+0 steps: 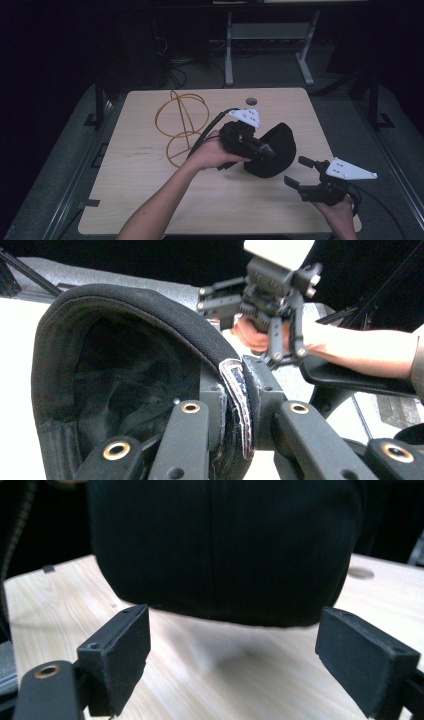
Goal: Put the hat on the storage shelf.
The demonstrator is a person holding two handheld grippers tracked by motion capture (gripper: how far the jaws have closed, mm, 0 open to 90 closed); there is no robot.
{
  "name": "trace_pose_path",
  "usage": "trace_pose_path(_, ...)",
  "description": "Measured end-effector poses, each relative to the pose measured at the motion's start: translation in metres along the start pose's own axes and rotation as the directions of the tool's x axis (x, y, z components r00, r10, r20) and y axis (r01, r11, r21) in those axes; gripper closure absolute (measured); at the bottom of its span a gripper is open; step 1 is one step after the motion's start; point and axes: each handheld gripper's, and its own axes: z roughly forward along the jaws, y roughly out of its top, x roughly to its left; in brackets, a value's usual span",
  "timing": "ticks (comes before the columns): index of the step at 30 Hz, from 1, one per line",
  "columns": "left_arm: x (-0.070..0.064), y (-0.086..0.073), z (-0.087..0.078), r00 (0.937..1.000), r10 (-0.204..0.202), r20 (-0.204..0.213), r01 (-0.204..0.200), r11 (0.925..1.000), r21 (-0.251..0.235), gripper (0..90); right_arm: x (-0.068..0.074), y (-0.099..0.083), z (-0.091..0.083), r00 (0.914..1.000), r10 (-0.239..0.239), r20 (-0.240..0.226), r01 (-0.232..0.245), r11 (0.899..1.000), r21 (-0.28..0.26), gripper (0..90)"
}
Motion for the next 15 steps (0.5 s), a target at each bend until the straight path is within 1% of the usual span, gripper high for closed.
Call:
trace_pose_path(1,0.000,0.000,0.001,1.0000,0.008,0.001,-0.008,0.9999,0.007,80.1,0.001,0.002,-0.001,1.0000,-0.002,-0.004,0.002,1.000,-0.013,13.6)
trace_pose_path(3,-0.001,0.000,0.003,0.9998,0.011,0.015,-0.011,0.9999,0.005,80.1,0.002,0.005,-0.002,0.9997,-0.016,-0.018,0.016,0.999,-0.036,13.5)
trace_pose_path(5,-0.003,0.001,0.006,0.9991,0.021,0.036,-0.021,0.9997,0.010,80.2,0.002,0.007,-0.001,0.9996,-0.024,-0.015,0.023,0.999,-0.038,13.4)
trace_pose_path(6,-0.003,0.001,0.007,0.9989,0.026,0.038,-0.027,0.9995,0.014,80.2,0.002,0.007,0.000,0.9996,-0.022,-0.017,0.021,0.999,-0.040,13.2)
trace_pose_path(7,-0.004,0.002,0.009,0.9983,0.035,0.046,-0.036,0.9991,0.022,80.3,0.001,0.008,0.001,0.9994,-0.032,-0.013,0.031,0.998,-0.045,13.3)
trace_pose_path(9,-0.005,0.004,0.013,0.9970,0.042,0.065,-0.044,0.9984,0.036,80.4,0.001,0.008,0.002,0.9995,-0.030,-0.007,0.030,0.999,-0.042,13.5)
trace_pose_path(11,-0.006,0.006,0.016,0.9952,0.053,0.082,-0.056,0.9974,0.044,80.5,0.000,0.008,0.003,0.9992,-0.040,-0.007,0.039,0.998,-0.042,14.5)
trace_pose_path(12,-0.007,0.007,0.018,0.9938,0.057,0.096,-0.061,0.9971,0.046,80.5,0.000,0.008,0.004,0.9992,-0.039,-0.012,0.038,0.998,-0.040,16.1)
trace_pose_path(13,-0.009,0.008,0.019,0.9917,0.069,0.109,-0.075,0.9959,0.052,80.5,0.001,0.007,0.004,0.9988,-0.044,-0.019,0.043,0.998,-0.042,18.8)
trace_pose_path(14,-0.011,0.009,0.021,0.9904,0.077,0.115,-0.083,0.9951,0.054,80.5,0.002,0.007,0.004,0.9986,-0.045,-0.027,0.044,0.998,-0.042,21.9)
trace_pose_path(15,-0.012,0.010,0.021,0.9898,0.084,0.115,-0.091,0.9944,0.054,80.5,0.003,0.007,0.005,0.9979,-0.056,-0.033,0.055,0.998,-0.042,23.2)
